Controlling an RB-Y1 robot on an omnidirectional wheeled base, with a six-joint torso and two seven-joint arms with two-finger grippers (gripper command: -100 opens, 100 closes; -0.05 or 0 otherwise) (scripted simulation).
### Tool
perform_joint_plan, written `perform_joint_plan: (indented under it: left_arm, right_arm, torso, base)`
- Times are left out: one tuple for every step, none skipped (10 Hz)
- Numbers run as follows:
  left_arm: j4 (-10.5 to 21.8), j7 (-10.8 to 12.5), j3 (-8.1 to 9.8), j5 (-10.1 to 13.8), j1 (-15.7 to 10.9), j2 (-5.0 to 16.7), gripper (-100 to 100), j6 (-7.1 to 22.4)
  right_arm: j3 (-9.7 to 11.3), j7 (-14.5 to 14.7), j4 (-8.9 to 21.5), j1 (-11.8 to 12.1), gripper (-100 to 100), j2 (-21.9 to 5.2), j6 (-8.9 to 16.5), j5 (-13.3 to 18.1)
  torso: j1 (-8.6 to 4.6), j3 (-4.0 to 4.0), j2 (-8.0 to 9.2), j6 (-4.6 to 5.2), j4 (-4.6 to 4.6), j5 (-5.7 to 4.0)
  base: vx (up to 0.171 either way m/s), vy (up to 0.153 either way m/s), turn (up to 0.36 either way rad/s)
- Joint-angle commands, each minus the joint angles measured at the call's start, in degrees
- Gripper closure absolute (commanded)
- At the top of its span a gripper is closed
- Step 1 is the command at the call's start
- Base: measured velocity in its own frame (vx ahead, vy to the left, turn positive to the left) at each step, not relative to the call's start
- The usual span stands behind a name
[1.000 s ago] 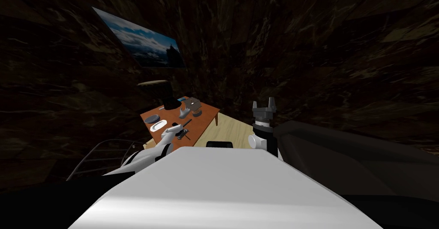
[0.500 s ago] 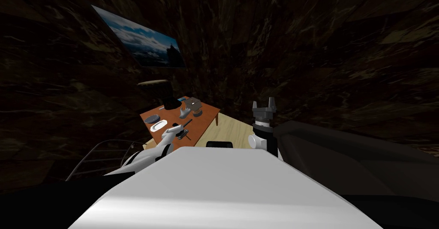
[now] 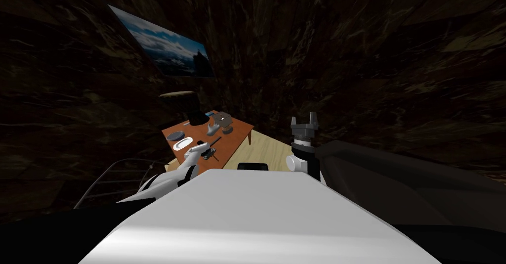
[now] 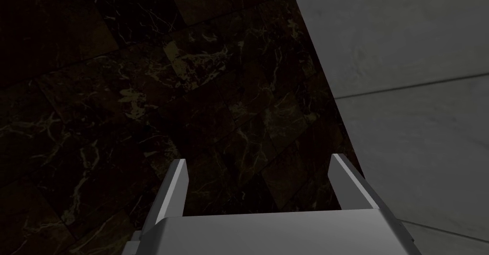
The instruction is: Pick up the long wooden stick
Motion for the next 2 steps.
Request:
perform_joint_plan:
  left_arm:
    - [0.0, 0.0, 0.0, 0.0, 0.0, 0.0, 100, 0.0]
    - [0.1, -0.2, 0.05, 0.0, -0.1, 0.1, 0, 0.2]
  right_arm:
    - [0.0, 0.0, 0.0, 0.0, 0, 0.0, 0.0, 0.0]
    - [0.0, 0.0, 0.0, 0.0, 0, 0.0, 0.0, 0.0]
  torso:
    - [0.0, 0.0, 0.0, 0.0, 0.0, 0.0]
    - [0.14, -0.01, -0.02, 0.01, -0.01, 0.04]
  base:
    - [0.0, -0.053, 0.021]
    - [-0.001, -0.01, -0.003]
